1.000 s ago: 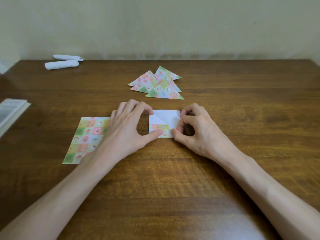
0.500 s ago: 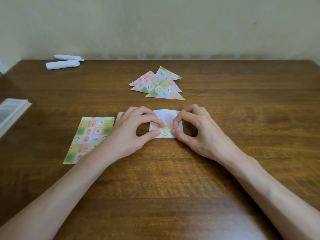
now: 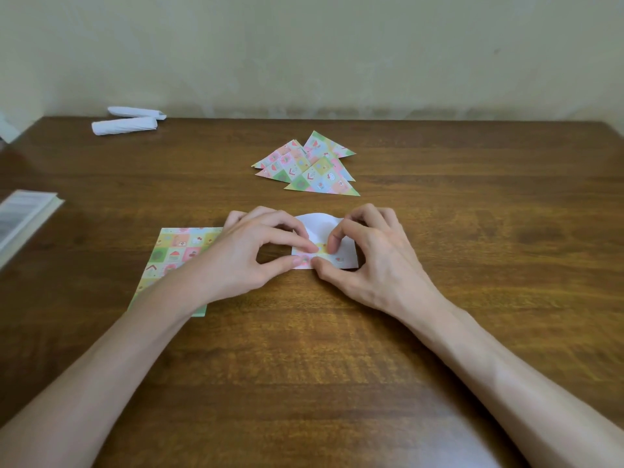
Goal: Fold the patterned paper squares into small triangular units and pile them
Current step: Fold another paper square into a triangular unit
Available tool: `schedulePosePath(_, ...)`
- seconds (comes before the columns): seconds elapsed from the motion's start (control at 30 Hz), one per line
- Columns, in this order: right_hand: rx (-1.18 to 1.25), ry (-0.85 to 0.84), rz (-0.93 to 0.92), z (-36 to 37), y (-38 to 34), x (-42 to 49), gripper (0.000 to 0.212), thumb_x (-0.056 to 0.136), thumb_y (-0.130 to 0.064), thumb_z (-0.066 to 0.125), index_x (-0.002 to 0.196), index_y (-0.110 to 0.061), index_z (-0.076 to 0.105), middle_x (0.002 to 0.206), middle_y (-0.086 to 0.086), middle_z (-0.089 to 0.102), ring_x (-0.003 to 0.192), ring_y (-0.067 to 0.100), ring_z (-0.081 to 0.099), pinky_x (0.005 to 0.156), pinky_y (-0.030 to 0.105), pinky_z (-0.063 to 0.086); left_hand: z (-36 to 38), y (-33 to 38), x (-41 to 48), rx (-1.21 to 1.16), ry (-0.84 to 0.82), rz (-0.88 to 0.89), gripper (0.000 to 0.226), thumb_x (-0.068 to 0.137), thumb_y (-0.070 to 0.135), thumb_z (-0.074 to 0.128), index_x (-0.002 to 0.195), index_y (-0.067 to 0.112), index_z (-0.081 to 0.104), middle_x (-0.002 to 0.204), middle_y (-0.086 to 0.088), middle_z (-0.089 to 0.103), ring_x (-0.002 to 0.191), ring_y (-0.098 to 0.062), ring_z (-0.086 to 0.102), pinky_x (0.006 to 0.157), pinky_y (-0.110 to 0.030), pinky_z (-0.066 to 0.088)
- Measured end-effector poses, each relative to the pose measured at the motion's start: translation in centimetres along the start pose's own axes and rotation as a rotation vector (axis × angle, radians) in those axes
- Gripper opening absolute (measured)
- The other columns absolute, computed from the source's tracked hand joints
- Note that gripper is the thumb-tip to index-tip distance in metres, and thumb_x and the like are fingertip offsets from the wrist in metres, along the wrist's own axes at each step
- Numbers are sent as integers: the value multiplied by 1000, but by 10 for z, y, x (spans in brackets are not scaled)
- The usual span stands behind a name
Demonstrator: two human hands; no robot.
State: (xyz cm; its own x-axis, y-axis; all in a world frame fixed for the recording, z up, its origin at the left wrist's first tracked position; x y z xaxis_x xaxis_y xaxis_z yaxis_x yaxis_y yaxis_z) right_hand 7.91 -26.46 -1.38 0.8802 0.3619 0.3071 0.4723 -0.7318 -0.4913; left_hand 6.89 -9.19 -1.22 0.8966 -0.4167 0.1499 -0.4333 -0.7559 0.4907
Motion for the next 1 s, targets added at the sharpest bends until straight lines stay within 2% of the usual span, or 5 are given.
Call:
schedulePosePath(0.23, -29, 31, 31, 7, 0, 5, 48, 68, -77, 60, 81, -31, 63, 106, -10, 48, 109, 18, 41, 99, 34, 41, 1, -2, 0, -28, -80, -6, 26, 97, 39, 67, 118, 54, 70, 127, 30, 55, 136, 0, 39, 104, -34, 23)
schedulePosePath(0.47, -40, 63, 19, 10, 1, 5, 51, 69, -80, 61, 81, -30, 61, 114, -7, 47, 116, 21, 41, 96, 35, 37, 1, -1, -1, -28, -2, -17, 23, 94, 38, 70, 113, 51, 72, 124, 30, 58, 132, 1, 42, 100, -30, 22)
schedulePosePath(0.73, -56, 11, 79, 11, 3, 6, 51, 65, -85, 58, 78, -36, 58, 122, -11, 45, 127, 18, 37, 98, 36, 30, 0, -1, -2, -59, -32, -25, 22, 95, 39, 70, 114, 50, 72, 126, 27, 58, 135, -4, 41, 107, -36, 24)
schedulePosePath(1.0, -105, 10, 81, 12, 3, 6, 55, 65, -88, 54, 79, -36, 57, 125, -11, 45, 129, 18, 34, 97, 34, 24, 0, -2, -3, -51, -10, -37, 22, 96, 38, 70, 114, 50, 72, 125, 30, 57, 134, 1, 40, 109, -38, 24)
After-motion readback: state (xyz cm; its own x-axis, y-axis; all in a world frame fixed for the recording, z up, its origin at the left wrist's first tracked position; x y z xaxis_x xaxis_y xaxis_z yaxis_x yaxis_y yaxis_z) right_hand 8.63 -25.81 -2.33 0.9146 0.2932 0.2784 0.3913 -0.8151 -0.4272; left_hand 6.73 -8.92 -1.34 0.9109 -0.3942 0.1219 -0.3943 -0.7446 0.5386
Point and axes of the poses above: each hand's wrist, its own x-axis towards the middle knuckle, its own z-axis out of the palm, y = z × x, the point moved 8 cm from there along x, towards the middle knuckle
